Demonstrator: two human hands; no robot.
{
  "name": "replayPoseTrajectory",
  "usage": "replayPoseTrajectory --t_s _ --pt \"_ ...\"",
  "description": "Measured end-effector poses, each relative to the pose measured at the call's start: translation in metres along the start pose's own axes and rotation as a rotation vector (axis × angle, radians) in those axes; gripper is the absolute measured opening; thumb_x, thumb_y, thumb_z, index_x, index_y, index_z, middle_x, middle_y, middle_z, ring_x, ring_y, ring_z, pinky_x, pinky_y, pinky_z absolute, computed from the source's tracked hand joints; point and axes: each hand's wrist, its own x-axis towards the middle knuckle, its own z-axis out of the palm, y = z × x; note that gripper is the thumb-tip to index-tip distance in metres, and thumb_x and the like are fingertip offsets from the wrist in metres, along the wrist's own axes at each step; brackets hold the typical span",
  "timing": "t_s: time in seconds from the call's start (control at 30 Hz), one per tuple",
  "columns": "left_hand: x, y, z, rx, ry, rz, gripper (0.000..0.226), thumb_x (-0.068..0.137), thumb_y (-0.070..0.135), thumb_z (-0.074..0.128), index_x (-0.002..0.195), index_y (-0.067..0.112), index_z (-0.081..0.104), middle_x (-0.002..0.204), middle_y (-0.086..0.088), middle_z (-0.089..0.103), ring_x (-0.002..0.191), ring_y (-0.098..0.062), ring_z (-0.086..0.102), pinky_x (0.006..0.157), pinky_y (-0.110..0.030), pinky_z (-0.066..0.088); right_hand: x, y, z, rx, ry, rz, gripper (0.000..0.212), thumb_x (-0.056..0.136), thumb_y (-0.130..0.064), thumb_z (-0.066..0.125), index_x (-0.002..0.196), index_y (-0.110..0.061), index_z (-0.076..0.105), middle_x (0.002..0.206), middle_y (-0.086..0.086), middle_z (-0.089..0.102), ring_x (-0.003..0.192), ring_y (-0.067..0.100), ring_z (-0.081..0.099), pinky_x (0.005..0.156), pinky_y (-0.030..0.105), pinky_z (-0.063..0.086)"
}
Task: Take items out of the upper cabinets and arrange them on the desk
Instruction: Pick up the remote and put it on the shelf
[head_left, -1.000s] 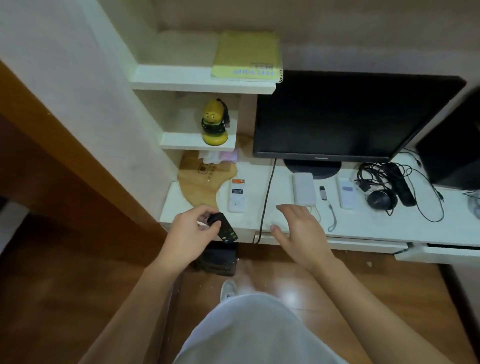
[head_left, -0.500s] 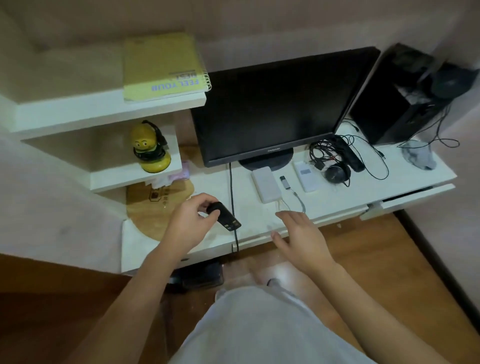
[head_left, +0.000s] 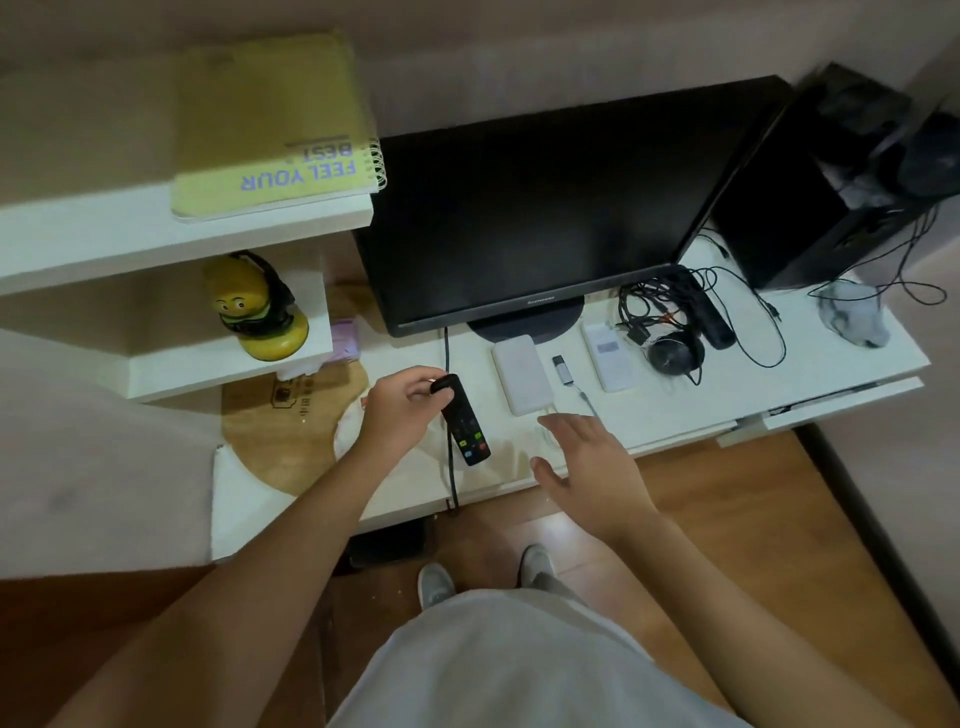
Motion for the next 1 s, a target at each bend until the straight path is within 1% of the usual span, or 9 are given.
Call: replayPoseTrajectory --t_s 0.1,0.3,0.4,0.5,0.57,0.67,0.8,0.87,1.0 --pt "0.025 -0.004 0.019 -0.008 -0.029 -0.053 0.023 0.09 0.015 0.072 0.113 0.017 0.073 0.104 0.005 0.07 0.093 -0.002 0.064 0.084 -0.026 0.055 0.01 0.012 -0.001 -0.015 0.014 0.005 0.049 0.092 -0.036 0.06 0.136 -0.014 0.056 0.135 0.003 0.062 0.124 0.024 0.054 0.103 0.037 0.046" --pt "0.077 -0.017 0.051 -0.032 -0.045 -0.118 0.03 0.089 0.011 0.072 0.119 0.011 0.071 0.104 0.0 0.07 0.082 0.003 0.062 0.071 -0.013 0.05 0.032 0.034 0.004 -0.008 0.002 0.028 0.051 0.091 -0.041 0.057 0.137 -0.019 0.054 0.138 0.001 0.059 0.127 0.025 0.053 0.103 0.043 0.048" --pt "0.097 -0.026 0.064 0.035 -0.079 -0.132 0.037 0.085 0.005 0.073 0.122 0.012 0.069 0.107 -0.003 0.072 0.082 -0.002 0.064 0.067 -0.007 0.047 0.039 0.039 0.006 0.004 0.002 0.034 0.05 0.092 -0.039 0.058 0.136 -0.018 0.055 0.137 0.001 0.059 0.126 0.024 0.052 0.102 0.039 0.048" --pt "0.106 -0.03 0.077 0.048 -0.14 -0.153 0.041 0.087 0.001 0.07 0.125 0.016 0.063 0.11 -0.006 0.07 0.093 -0.014 0.067 0.077 -0.019 0.052 0.042 0.042 0.007 0.02 0.009 0.04 0.05 0.091 -0.038 0.059 0.136 -0.018 0.055 0.136 0.0 0.06 0.125 0.022 0.052 0.101 0.036 0.047" --pt "0.108 -0.031 0.083 0.067 -0.158 -0.139 0.04 0.087 0.0 0.069 0.124 0.014 0.063 0.109 -0.006 0.07 0.093 -0.014 0.067 0.079 -0.021 0.054 0.043 0.046 0.008 0.016 0.0 0.035 0.051 0.091 -0.039 0.059 0.136 -0.018 0.055 0.135 -0.001 0.06 0.124 0.022 0.052 0.1 0.036 0.049" --pt "0.11 -0.035 0.089 0.178 -0.177 -0.089 0.039 0.087 0.0 0.07 0.124 0.011 0.064 0.11 -0.005 0.067 0.084 -0.008 0.062 0.067 -0.008 0.045 0.046 0.053 0.009 0.008 -0.015 0.035 0.05 0.091 -0.039 0.059 0.136 -0.018 0.055 0.134 -0.001 0.061 0.124 0.022 0.053 0.1 0.038 0.05" --pt "0.108 -0.043 0.093 0.294 -0.157 -0.004 0.044 0.089 0.006 0.071 0.131 0.012 0.06 0.12 -0.009 0.062 0.081 -0.005 0.061 0.066 -0.008 0.044 0.052 0.061 0.01 0.0 -0.013 0.011 0.048 0.091 -0.038 0.061 0.134 -0.019 0.056 0.131 -0.003 0.062 0.122 0.02 0.055 0.101 0.035 0.05" --pt "0.102 -0.043 0.094 0.352 -0.143 0.028 0.048 0.091 0.012 0.07 0.137 0.013 0.055 0.125 -0.008 0.059 0.086 -0.007 0.06 0.07 -0.01 0.045 0.055 0.063 0.01 -0.002 -0.014 0.002 0.047 0.092 -0.039 0.06 0.135 -0.02 0.056 0.131 -0.003 0.062 0.121 0.019 0.055 0.101 0.033 0.048" --pt "0.083 -0.043 0.093 0.459 -0.078 0.097 0.044 0.097 0.022 0.064 0.139 0.012 0.054 0.13 -0.007 0.059 0.113 -0.019 0.06 0.086 -0.02 0.045 0.058 0.065 0.012 -0.011 -0.033 -0.027 0.047 0.094 -0.041 0.058 0.136 -0.02 0.055 0.134 -0.003 0.061 0.123 0.019 0.054 0.103 0.033 0.046"
